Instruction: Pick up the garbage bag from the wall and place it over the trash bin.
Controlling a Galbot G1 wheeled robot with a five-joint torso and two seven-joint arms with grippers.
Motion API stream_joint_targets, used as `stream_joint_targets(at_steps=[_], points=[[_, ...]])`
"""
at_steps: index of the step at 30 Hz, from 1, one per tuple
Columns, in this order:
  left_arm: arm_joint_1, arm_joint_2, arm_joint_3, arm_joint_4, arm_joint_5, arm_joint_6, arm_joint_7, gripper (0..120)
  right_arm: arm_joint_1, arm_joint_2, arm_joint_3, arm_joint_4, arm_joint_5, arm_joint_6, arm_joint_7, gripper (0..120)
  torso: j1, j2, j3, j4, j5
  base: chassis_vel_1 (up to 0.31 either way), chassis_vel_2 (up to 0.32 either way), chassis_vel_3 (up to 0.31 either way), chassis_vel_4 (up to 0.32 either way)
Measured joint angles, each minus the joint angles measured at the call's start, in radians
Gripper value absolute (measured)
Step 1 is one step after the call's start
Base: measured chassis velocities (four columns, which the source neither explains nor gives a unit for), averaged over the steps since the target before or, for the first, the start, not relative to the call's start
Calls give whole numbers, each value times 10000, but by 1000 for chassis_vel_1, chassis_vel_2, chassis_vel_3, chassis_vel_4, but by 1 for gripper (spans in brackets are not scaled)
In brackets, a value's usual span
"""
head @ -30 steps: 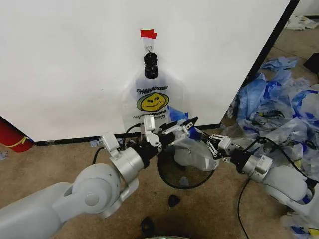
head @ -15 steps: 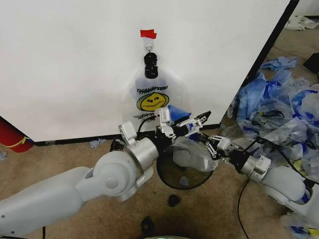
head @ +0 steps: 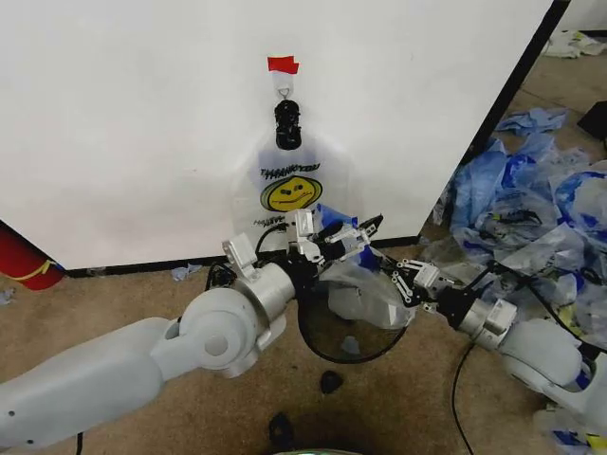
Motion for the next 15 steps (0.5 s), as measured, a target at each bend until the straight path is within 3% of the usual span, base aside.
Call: stream_joint_targets(at_steps=[3, 15], points=[[-131, -63, 119, 82, 41, 20, -87, 100, -24, -2, 21, 3, 0, 18, 26, 0, 0, 0, 0, 1, 1, 0, 0, 0, 0], [-643, 87, 575, 29, 190, 11, -389, 55, -323, 2, 155, -63, -91, 190, 69, 0, 0, 0, 0, 2, 1, 0, 0, 0, 0]])
